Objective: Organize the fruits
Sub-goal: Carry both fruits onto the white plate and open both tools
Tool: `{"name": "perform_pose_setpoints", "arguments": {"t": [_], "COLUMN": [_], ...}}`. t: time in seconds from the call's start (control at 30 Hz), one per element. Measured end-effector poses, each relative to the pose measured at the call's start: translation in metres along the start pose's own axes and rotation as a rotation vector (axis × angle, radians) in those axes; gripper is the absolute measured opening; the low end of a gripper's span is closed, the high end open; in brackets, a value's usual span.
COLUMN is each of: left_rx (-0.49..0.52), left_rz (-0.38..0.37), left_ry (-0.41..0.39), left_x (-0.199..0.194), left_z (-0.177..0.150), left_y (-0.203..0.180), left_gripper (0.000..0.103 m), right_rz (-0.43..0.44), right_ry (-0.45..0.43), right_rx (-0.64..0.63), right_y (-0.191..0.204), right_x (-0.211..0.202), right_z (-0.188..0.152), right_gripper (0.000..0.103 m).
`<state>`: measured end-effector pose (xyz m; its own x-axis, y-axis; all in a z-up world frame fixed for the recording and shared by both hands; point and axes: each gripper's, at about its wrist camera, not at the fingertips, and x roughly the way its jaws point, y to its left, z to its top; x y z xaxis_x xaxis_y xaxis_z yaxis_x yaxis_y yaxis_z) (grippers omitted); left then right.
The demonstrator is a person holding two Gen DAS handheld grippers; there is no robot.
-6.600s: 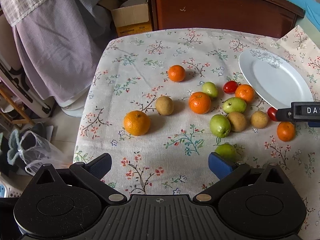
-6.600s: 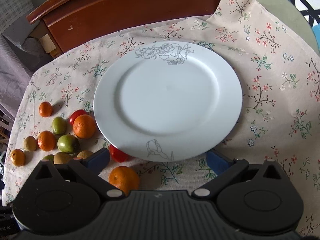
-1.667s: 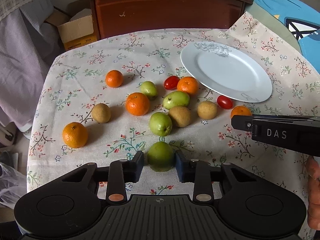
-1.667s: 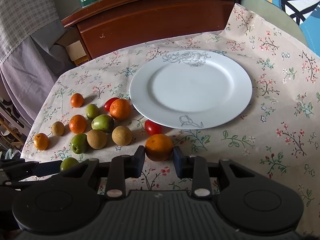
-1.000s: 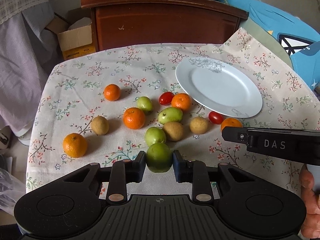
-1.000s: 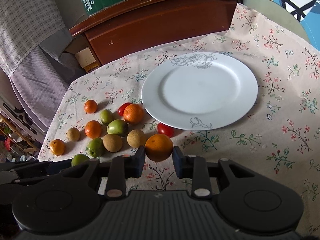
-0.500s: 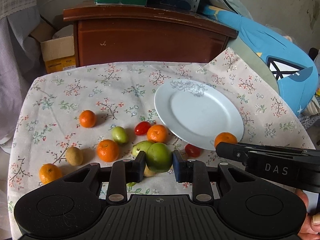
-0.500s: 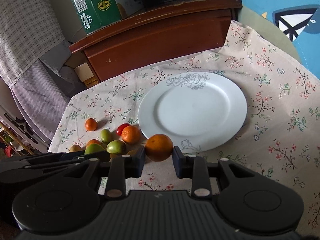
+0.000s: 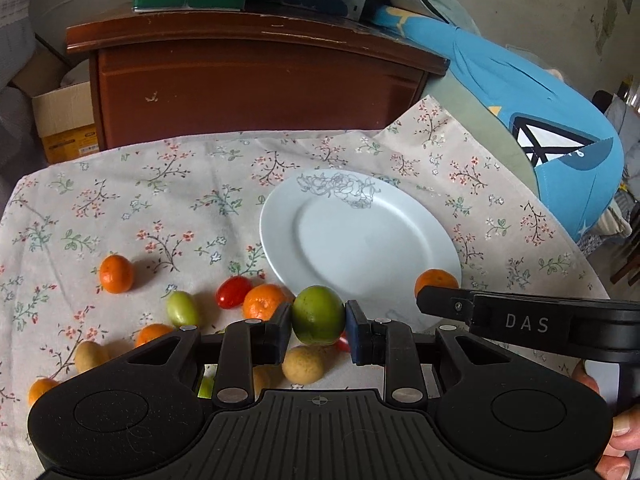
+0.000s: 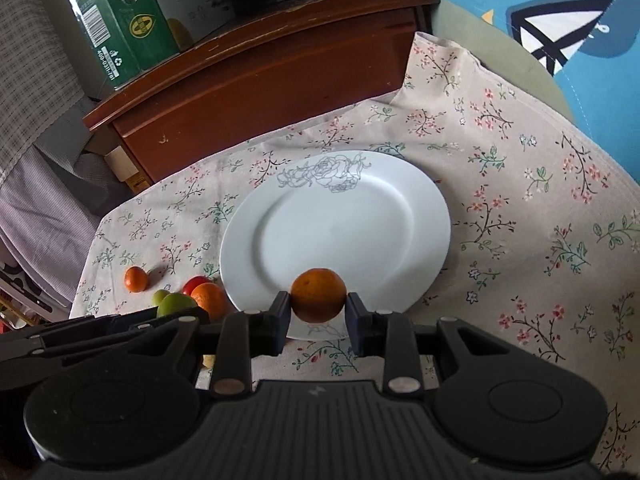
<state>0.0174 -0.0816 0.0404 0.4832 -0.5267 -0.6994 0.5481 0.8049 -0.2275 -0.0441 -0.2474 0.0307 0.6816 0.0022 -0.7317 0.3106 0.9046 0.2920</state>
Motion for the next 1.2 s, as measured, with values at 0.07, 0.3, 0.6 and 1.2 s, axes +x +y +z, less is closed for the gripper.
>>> {"name": "perform_pose_setpoints", "arguments": {"t": [0.07, 0.3, 0.6, 1.2], "left_rx": [0.010, 0.033, 0.012, 0.026], "left_rz": [-0.009, -0.031, -0.025, 0.050], "left_ry": [-0.002, -0.006, 0.036, -0.018], "left_x": [0.005, 0.027, 0.052, 0.022], "left_z": [0.005, 0.019, 0.021, 0.032], "left_y": [-0.003, -0.017, -0.015, -0.015], "left_gripper": [0.026, 0.026, 0.026, 0.061], "right_rz": [-0.009, -0.036, -0.043, -0.010], "right_ry": [0.005, 0.012, 0.025, -0.055], "right_rx": [0.024, 0.103, 0.129, 0.162], "right_y": [-0.004, -0.019, -0.022, -0.024], "right_x": [0.002, 0.011, 0.019, 0.010], "right_z": [0.001, 0.008, 0.010, 0.015], "right_gripper": [0.030, 0.030, 0.030, 0.033]}}
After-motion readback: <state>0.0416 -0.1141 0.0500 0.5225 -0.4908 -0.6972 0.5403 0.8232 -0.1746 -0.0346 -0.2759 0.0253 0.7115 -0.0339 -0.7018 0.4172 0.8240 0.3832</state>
